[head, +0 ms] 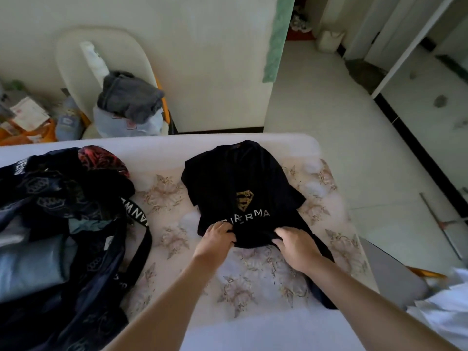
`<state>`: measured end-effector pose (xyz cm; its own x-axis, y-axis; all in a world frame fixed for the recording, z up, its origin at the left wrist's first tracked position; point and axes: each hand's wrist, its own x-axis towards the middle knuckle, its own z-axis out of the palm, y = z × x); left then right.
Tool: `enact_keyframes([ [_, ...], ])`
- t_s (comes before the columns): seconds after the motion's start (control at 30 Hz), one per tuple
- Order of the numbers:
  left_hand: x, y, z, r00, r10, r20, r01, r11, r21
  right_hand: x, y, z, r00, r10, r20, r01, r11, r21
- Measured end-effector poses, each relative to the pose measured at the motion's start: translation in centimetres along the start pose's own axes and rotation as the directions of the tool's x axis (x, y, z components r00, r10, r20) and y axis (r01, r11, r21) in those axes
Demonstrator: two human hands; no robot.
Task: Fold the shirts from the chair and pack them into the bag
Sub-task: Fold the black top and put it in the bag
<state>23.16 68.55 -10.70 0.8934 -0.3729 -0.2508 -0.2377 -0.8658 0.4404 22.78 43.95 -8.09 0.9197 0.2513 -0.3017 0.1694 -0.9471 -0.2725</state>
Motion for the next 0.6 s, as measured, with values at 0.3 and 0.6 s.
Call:
enact_keyframes([
  [0.3, 1.6, -0.6, -9.1, 0.960, -0.211, -0.184, 0.181, 0.969, -0.167, 1.5, -0.3, -5.6, 0.983, 0.140, -0.121, -0.117, 0.977, 0.176],
  [0.6, 0.0, 0.5, -2.6, 0.985, 0.048, -0.168, -0.065, 0.993, -0.096, -0.7, -2.5, -0.4, 0.918, -0.357, -0.170, 0.346, 0.934, -0.092],
])
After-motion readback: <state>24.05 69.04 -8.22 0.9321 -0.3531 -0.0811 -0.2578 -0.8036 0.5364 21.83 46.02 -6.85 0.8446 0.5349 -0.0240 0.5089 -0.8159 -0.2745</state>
